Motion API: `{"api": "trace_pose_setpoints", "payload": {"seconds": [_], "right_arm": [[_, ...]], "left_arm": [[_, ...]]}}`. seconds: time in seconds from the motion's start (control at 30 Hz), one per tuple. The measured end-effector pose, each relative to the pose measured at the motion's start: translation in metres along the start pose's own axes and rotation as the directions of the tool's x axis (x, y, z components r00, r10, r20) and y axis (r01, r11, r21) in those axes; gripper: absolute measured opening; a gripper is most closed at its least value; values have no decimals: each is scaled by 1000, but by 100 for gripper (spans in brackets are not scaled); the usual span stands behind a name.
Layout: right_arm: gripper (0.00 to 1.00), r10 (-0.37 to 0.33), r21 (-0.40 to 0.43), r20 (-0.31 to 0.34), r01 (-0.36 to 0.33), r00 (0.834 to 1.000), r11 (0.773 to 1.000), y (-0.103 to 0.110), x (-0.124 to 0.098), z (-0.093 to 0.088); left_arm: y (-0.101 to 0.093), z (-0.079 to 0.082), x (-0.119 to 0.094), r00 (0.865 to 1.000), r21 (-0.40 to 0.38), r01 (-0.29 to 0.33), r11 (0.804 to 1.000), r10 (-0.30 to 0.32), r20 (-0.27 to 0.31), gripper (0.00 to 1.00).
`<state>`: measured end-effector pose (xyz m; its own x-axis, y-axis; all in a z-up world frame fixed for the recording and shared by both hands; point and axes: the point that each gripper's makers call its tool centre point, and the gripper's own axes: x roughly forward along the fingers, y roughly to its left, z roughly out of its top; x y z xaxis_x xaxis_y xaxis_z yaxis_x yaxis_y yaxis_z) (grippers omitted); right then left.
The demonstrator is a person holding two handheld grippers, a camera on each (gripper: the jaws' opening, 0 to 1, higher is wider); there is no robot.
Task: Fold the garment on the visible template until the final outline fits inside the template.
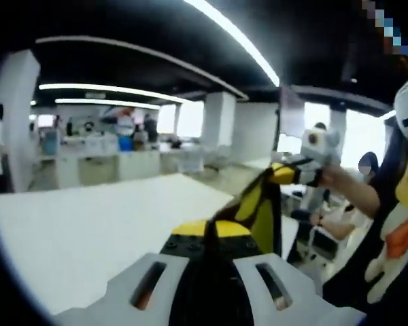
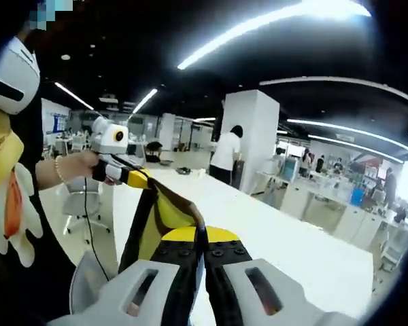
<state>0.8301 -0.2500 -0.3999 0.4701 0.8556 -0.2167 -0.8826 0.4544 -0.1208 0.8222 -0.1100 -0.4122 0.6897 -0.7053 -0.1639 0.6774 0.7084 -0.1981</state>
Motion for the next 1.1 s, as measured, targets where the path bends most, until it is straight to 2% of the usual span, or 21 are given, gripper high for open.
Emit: {"api": "trace_pose_setpoints", "payload": {"seconds": [0.07,0.1,0.17,0.2,0.23,0.27,0.3,0.4,0.43,0.6,0.77,0.87,0.97,1.1], "right_arm": [[2,-2,25,-21,3,1000,1000,-16,20,-25],[2,-1,45,-47,3,999,999,-25,31,-40],[2,-8,25,-71,10,997,1000,-38,48,-57],[2,-12,41,-114,17,993,999,-48,59,-75],[2,-15,69,-130,24,991,997,-54,66,-84],[2,-19,57,-150,28,988,998,-65,77,-96],[2,-21,57,-158,30,987,998,-68,80,-100],[2,-22,96,-214,43,977,994,-91,104,-133],[2,-21,99,-219,44,976,994,-93,106,-135],[2,-40,158,-257,83,966,984,-127,135,-174],[2,-53,217,-279,117,959,969,-153,161,-206],[2,-52,240,-300,129,952,962,-171,178,-229],[2,-56,279,-315,149,947,949,-184,188,-246],[2,-55,279,-339,156,939,947,-197,202,-262]], "left_arm": [[29,-22,21,999,1,-33,999,33,-33,0],[41,-34,32,998,-67,-46,997,43,-53,0],[60,-53,49,993,-43,-67,997,63,-99,0],[72,-67,60,988,-87,-80,993,67,-140,0],[76,-72,64,986,-84,-81,993,68,-151,0],[82,-78,71,984,-92,-84,992,68,-162,0],[93,-89,80,980,-132,-100,986,75,-184,0],[118,-113,104,967,-141,-117,983,81,-241,0],[120,-115,106,967,-145,-119,982,81,-243,0],[155,-130,140,954,-166,-136,977,84,-288,0],[191,-147,172,935,-160,-158,974,95,-342,0],[214,-163,189,923,-192,-177,965,95,-374,0],[229,-177,202,914,-222,-194,956,93,-394,0],[244,-189,216,908,-243,-212,947,99,-407,0]]}}
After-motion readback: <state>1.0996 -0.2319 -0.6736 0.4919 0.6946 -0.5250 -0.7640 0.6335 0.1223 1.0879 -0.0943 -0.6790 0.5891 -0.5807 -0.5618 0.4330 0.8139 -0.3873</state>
